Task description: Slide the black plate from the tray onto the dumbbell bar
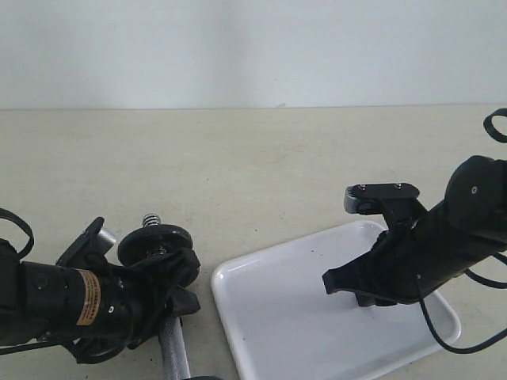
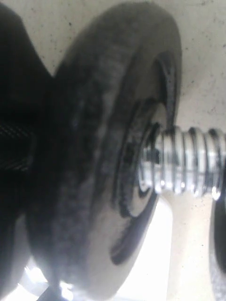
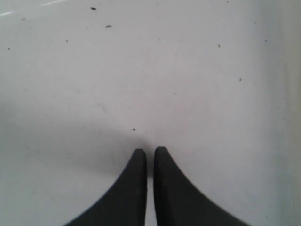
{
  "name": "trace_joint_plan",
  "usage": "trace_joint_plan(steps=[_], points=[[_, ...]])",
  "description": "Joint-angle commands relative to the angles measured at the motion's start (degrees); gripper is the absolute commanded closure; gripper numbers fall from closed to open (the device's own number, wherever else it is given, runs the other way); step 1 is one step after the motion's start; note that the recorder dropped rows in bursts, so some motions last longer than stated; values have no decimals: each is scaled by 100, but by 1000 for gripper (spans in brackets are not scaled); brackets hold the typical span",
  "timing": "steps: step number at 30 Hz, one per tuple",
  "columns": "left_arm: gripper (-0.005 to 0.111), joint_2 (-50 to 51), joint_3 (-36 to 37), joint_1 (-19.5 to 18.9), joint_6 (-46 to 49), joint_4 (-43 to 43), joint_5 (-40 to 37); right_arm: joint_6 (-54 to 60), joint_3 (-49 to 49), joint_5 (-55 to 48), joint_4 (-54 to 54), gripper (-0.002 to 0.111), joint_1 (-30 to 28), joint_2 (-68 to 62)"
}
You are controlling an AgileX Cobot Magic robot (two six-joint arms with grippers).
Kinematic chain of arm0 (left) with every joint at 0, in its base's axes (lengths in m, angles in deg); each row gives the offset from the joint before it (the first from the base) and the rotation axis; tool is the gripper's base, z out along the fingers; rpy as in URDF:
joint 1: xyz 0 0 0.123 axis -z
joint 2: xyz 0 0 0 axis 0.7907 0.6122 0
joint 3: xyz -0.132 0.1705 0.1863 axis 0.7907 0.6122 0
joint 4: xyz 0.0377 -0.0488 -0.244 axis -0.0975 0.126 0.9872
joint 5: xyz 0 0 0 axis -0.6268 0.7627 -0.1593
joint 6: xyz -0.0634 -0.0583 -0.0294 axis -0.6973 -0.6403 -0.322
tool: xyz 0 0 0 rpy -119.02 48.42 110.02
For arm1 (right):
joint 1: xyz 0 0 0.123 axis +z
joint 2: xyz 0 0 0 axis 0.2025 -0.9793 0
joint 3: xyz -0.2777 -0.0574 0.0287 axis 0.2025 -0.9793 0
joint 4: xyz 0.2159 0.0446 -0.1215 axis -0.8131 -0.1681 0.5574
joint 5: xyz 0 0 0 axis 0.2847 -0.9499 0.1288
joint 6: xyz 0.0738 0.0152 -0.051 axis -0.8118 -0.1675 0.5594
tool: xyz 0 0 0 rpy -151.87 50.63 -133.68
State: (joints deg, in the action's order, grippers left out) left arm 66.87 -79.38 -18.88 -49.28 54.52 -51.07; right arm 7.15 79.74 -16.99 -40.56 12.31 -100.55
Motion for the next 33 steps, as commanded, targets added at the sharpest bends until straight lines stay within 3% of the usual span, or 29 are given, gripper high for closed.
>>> trace_joint_plan(steps=[1, 33], points=[[102, 48, 64, 52, -7, 44, -120, 52, -18, 17, 44, 106, -2, 59], [102, 48, 64, 52, 20, -153, -51, 113, -18, -4, 44, 106, -2, 59]])
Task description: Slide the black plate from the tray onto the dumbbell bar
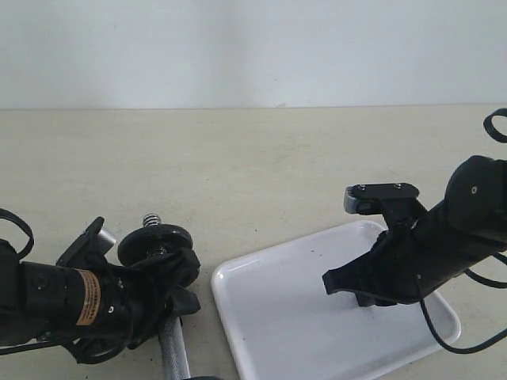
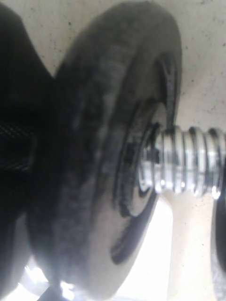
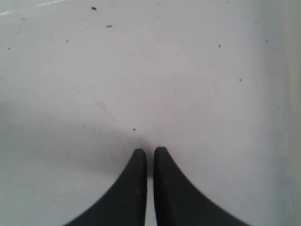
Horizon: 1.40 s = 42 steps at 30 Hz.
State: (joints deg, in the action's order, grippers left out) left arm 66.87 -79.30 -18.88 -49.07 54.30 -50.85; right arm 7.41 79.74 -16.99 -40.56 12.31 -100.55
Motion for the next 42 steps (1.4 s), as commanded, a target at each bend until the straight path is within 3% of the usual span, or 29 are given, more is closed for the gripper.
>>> trace_joint_plan(steps=[1, 4, 9, 12, 39, 42], points=[[101, 48, 56, 52, 0, -132, -74, 88, -18, -4, 44, 106, -2, 59], [87, 48, 56, 52, 0, -200, -63, 88, -18, -4, 44, 106, -2, 59], [42, 48, 56, 52, 40, -303, -18, 86, -18, -19, 89, 106, -2, 59], [30, 48, 56, 52, 220, -303, -18, 86, -18, -19, 89, 106, -2, 59], [31, 45, 56, 52, 237, -350, -32, 86, -18, -41, 67, 106, -2, 59], [31, 45, 44, 18, 237, -562, -312, 86, -18, -75, 67, 106, -2, 59]])
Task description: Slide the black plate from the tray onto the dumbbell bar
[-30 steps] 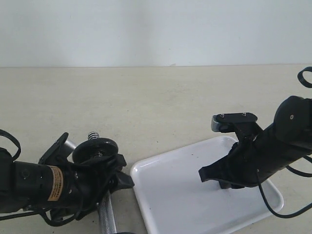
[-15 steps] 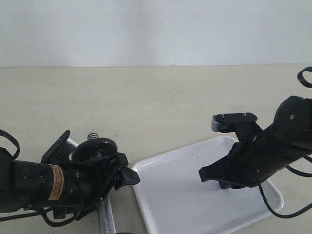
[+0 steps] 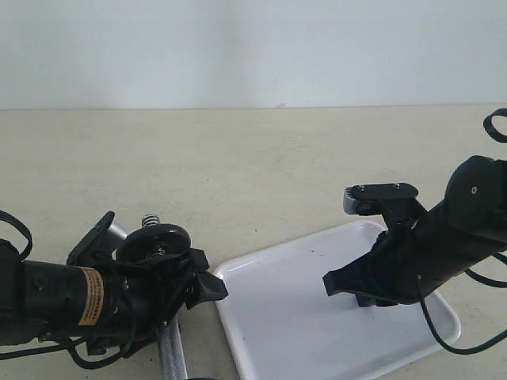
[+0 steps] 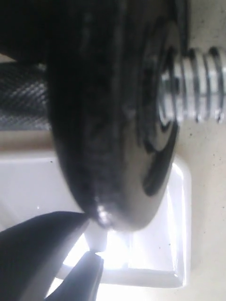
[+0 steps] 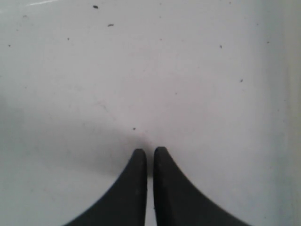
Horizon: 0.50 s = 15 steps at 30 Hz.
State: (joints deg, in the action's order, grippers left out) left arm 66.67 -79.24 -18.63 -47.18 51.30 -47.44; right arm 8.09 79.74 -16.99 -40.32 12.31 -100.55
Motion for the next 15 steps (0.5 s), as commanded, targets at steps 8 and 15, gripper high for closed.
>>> trace_joint_plan(steps=[8, 15], points=[[31, -716, 50, -51, 48, -858, -2293, 18, -18, -101, 44, 106, -2, 59], [31, -1996, 50, -41, 48, -886, -2326, 18, -18, -50, 44, 106, -2, 59]])
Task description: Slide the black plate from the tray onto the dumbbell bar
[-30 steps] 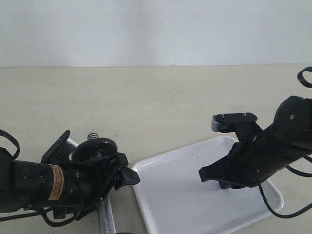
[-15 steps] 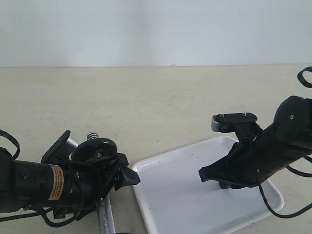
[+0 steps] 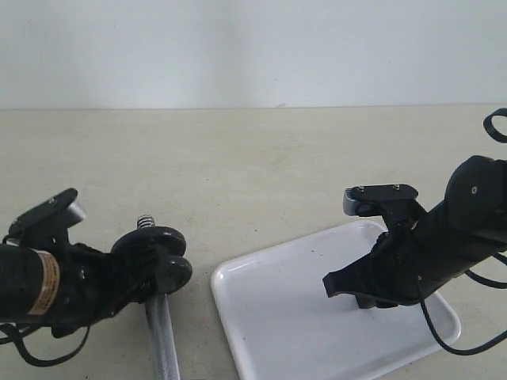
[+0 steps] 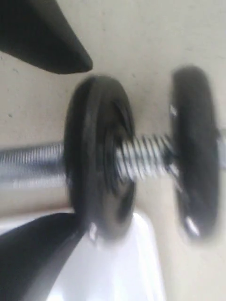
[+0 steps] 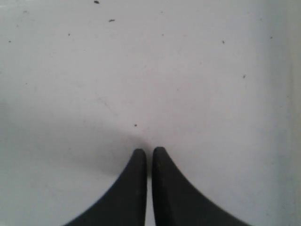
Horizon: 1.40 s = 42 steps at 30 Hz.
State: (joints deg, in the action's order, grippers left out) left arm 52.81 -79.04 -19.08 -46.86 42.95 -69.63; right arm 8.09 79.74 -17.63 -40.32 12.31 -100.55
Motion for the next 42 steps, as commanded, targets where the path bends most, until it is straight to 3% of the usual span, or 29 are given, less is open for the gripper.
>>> trace_joint_plan(steps=[1, 7, 42], points=[[31, -773, 29, 4, 16, -51, -107, 18, -18, 13, 34, 106, -2, 59], [31, -1266, 98, 4, 16, -51, -107, 18, -18, -40, 22, 106, -2, 59], [34, -953, 796, 4, 16, -51, -359, 18, -18, -5, 7, 106, -2, 59]])
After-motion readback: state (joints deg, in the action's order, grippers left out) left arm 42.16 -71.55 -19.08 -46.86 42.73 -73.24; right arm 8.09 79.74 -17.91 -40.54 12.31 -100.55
